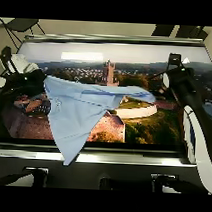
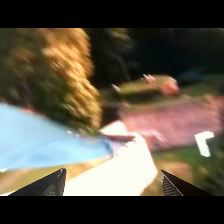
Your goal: Fold the shirts.
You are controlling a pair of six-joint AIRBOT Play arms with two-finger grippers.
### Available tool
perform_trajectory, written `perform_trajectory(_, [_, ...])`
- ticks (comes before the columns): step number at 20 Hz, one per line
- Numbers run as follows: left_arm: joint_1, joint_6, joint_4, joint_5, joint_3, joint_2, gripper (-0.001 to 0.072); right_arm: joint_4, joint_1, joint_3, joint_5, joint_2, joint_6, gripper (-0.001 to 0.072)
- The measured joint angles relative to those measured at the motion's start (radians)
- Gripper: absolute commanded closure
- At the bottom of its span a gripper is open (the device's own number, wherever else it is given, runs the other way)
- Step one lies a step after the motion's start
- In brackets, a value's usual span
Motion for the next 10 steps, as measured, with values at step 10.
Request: perform_trajectory(10, [0.209, -0.033, 0.1, -0.433, -0.027, -0.033, -0.0013, 0.598, 0.001, 0.041, -0.032, -0.127, -0.382, 0.0038])
